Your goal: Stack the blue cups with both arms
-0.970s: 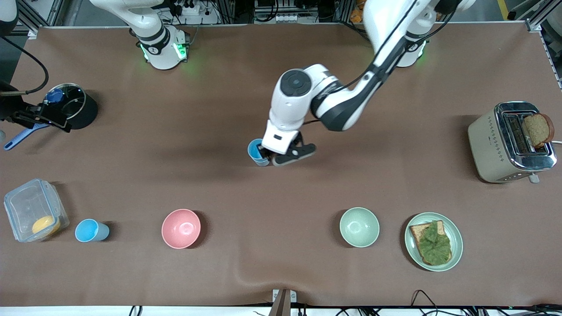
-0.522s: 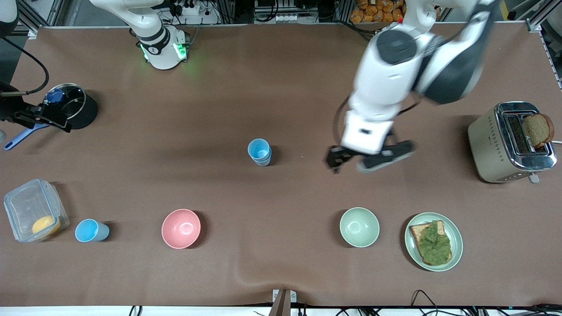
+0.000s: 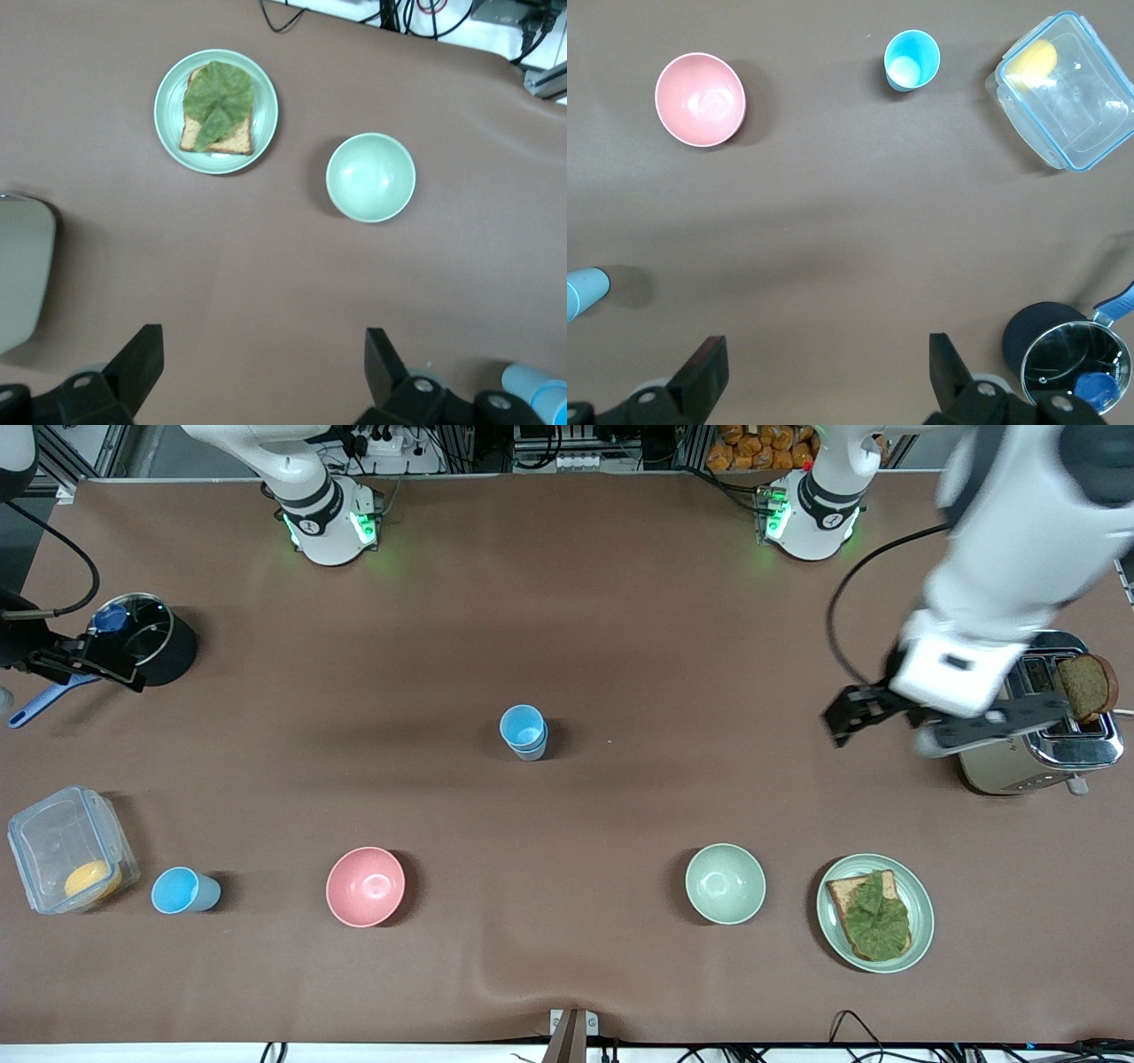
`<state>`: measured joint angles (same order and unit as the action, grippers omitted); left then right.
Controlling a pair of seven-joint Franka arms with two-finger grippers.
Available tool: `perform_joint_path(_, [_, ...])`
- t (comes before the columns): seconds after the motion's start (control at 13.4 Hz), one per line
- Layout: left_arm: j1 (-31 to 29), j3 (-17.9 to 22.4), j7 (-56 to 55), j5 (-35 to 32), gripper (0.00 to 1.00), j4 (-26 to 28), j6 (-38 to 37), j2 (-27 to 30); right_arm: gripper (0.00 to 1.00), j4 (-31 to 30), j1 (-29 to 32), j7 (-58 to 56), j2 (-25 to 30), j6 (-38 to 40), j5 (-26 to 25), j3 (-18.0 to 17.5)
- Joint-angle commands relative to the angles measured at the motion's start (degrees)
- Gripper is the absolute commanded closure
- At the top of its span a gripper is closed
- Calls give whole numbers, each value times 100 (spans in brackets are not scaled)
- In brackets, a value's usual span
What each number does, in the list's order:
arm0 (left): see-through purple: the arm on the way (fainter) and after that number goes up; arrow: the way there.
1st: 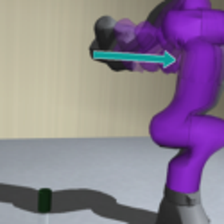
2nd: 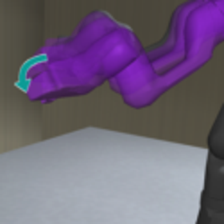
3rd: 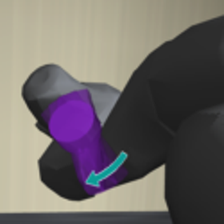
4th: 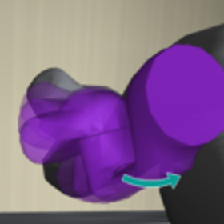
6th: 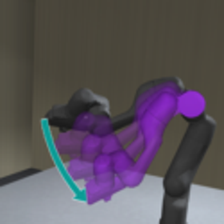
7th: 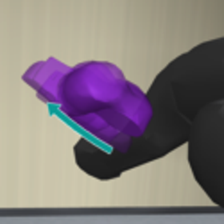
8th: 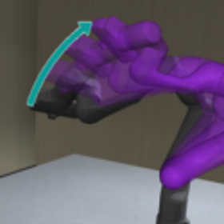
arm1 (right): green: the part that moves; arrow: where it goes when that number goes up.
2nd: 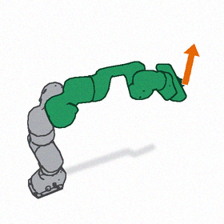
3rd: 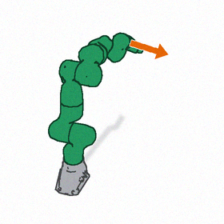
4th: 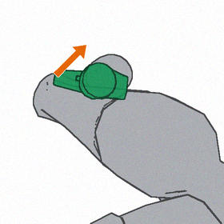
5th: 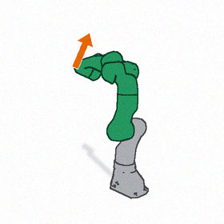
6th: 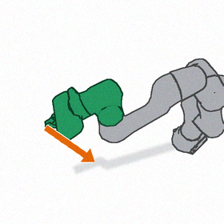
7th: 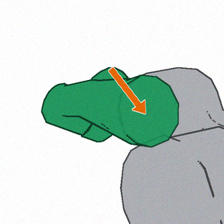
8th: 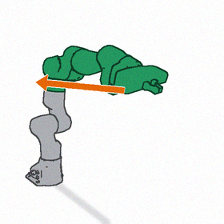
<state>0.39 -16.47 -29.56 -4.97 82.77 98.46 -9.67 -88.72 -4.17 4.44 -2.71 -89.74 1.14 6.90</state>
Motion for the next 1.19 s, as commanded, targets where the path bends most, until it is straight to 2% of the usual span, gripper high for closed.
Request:
perform_joint_path(0.0, [-135, 257, 756, 312, 0, 353, -326, 429, 0, -66, 65, -57, 77, 27, -26, -48])
perform_joint_path(0.15, [-144, 398, 1300, 391, 0, 808, -310, 710, 0, -66, 65, -57, 77, 27, -17, -48])
perform_joint_path(0.3, [-153, 618, 1461, 645, 0, 933, -327, 851, 0, -66, 65, -57, 77, 27, -26, -48])
perform_joint_path(0.6, [-390, 662, 2059, 647, 0, 1302, -336, 1133, 0, -66, 65, -57, 77, 27, -26, -48])
perform_joint_path(0.75, [-373, 933, 2382, 611, 0, 1294, -336, 1134, 0, -66, 74, -57, 77, 27, -17, -48])
perform_joint_path(1.12, [-443, 961, 2639, 576, 0, 1215, -477, 1125, 0, -66, 74, -57, 77, 27, -17, -48])
